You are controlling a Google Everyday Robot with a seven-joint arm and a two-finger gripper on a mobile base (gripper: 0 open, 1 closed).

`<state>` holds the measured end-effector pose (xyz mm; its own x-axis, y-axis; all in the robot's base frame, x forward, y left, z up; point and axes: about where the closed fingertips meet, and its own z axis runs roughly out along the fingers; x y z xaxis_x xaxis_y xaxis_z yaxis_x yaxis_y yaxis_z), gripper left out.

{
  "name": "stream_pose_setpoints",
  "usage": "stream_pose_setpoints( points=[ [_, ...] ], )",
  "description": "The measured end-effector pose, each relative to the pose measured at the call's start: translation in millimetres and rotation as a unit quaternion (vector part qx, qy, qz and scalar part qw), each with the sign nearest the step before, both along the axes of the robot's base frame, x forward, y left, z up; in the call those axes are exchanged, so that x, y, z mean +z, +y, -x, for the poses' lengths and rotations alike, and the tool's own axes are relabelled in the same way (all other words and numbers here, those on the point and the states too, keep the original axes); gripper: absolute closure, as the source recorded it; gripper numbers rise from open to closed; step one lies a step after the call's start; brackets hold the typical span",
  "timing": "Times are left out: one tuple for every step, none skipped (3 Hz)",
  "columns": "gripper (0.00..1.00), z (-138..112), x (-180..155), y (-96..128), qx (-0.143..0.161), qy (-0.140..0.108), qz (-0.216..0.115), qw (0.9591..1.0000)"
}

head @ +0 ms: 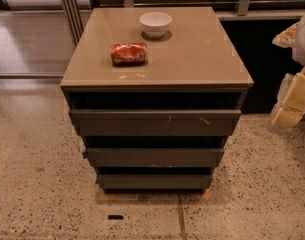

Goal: Open top drawer

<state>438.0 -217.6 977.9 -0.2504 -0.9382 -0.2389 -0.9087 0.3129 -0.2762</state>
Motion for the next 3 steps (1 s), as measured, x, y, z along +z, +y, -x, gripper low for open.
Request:
stream_pose_setpoints(
  points=[
    [0.00,17.2,-23.3,-0.8,-0.077,-0.007,-0.064,0.9950],
    [0.00,29.6,-90.0,-3.0,-0.176,0.019,-0.137,0.9747],
    [0.00,9.6,-143.9,4.1,-0.222,0.030,-0.234,0.9461]
  ],
)
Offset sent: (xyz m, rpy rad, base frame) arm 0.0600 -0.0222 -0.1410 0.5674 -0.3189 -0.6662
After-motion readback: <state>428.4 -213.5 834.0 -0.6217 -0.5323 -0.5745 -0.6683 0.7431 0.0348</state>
